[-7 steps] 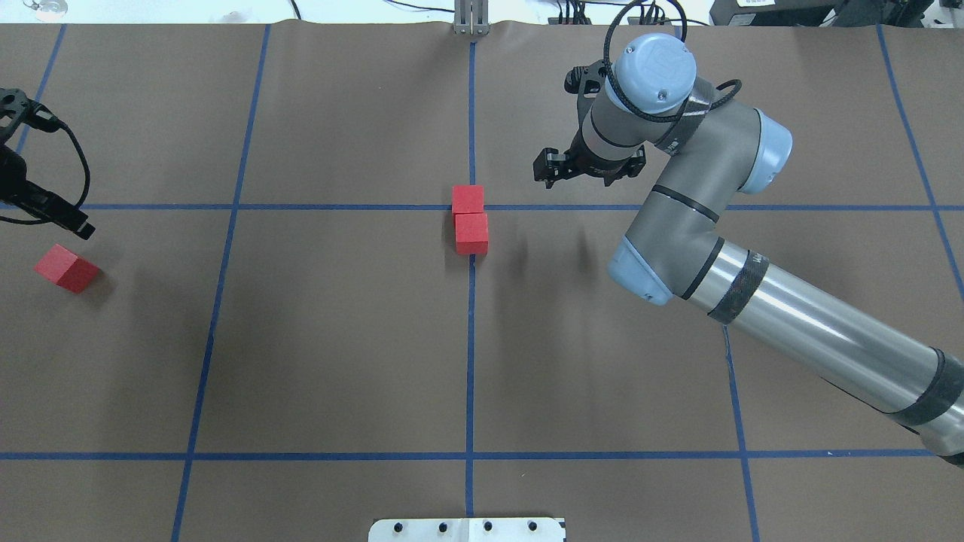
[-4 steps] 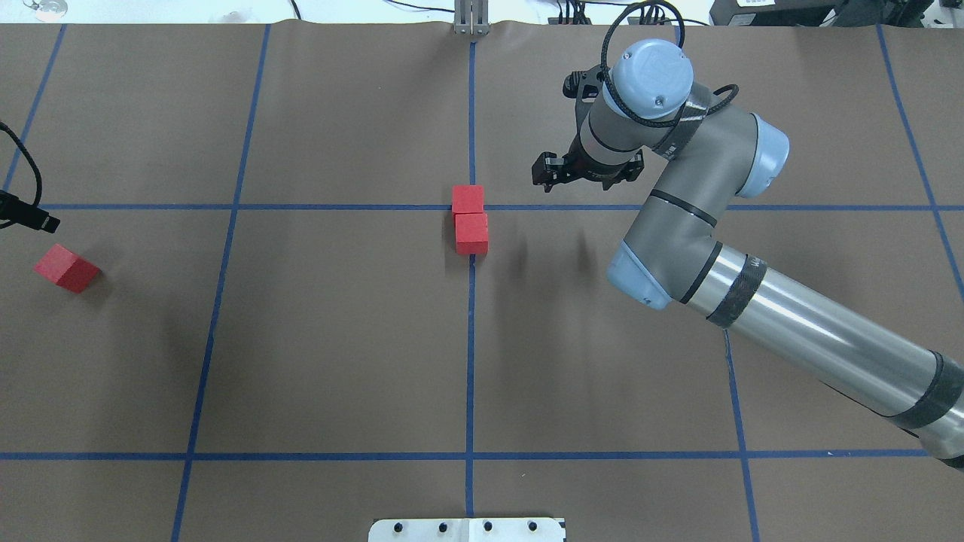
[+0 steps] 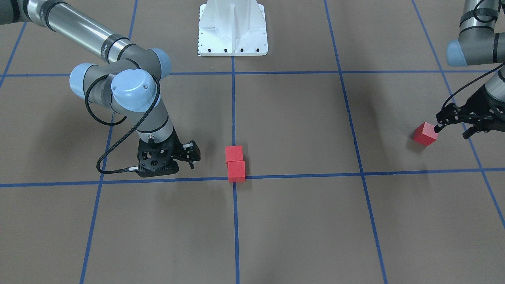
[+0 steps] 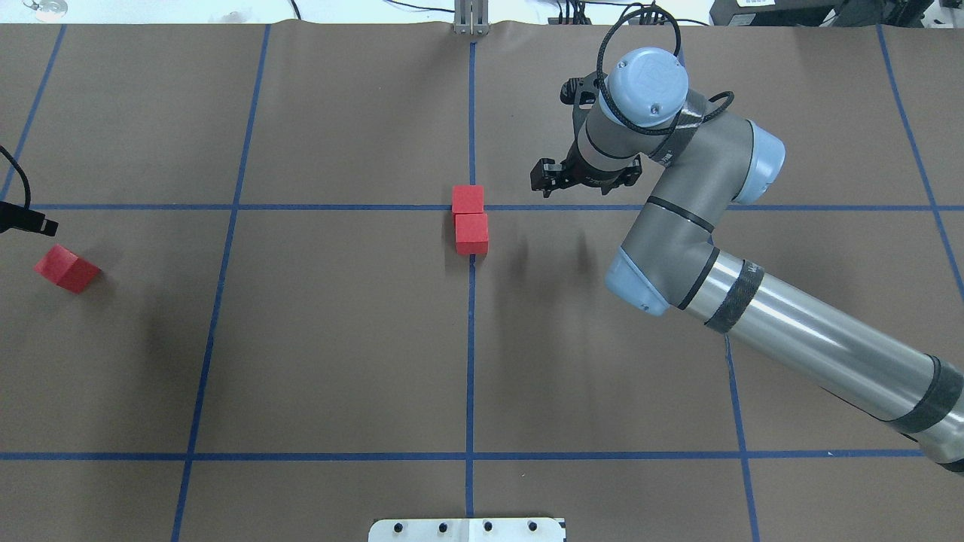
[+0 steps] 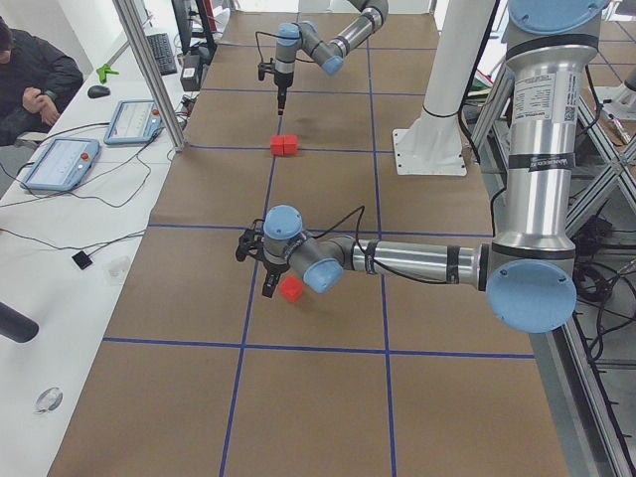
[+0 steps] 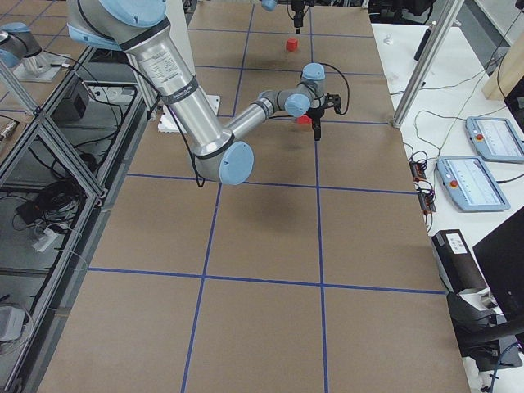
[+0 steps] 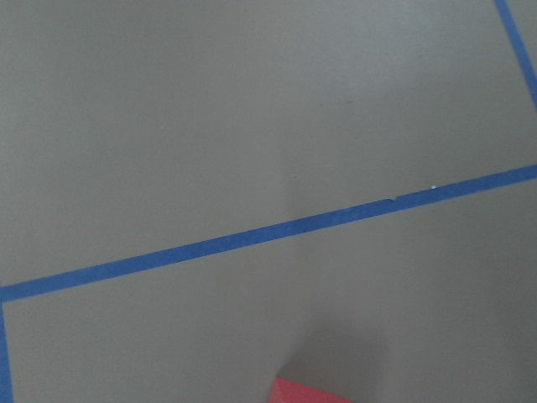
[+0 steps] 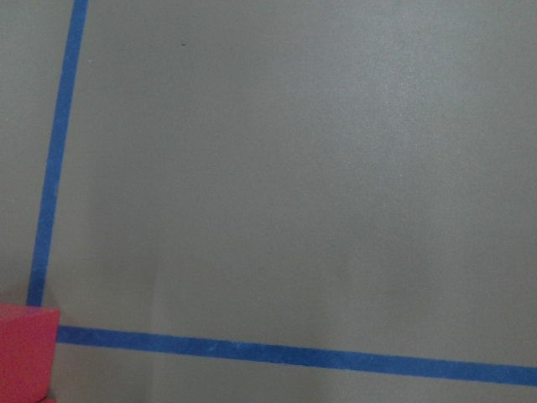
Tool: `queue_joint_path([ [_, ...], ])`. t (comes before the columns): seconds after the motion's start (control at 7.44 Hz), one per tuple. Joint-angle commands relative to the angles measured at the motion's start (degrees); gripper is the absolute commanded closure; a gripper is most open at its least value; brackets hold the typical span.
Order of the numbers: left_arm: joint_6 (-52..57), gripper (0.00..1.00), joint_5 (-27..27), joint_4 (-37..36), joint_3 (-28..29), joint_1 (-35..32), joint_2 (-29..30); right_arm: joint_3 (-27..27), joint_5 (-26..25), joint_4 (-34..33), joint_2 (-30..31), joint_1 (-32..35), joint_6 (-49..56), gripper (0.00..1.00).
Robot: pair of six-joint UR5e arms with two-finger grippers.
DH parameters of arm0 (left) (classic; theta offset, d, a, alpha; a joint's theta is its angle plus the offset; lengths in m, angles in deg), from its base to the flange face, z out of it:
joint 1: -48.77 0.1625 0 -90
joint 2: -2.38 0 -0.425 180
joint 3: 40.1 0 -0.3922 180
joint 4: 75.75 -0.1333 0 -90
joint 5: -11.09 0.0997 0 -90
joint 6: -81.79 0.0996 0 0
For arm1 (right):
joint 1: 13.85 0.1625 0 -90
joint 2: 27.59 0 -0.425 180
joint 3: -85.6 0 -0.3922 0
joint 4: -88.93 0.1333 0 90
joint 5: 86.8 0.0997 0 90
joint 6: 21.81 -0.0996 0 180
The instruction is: Form red blocks into L shape at center
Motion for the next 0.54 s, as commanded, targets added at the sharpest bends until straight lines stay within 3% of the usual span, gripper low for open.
queue_joint_path([
  [0.0,-0.7,0.01,-0.4,0.2,1.3,0.8,0.7,0.0,-0.3,0.0,0.0,-0.3,-0.3,0.01],
  [0.4,-0.6,0.01,-0.4,0.0,1.3,4.5,0.8,0.1,-0.3,0.0,0.0,-0.3,-0.2,0.01],
])
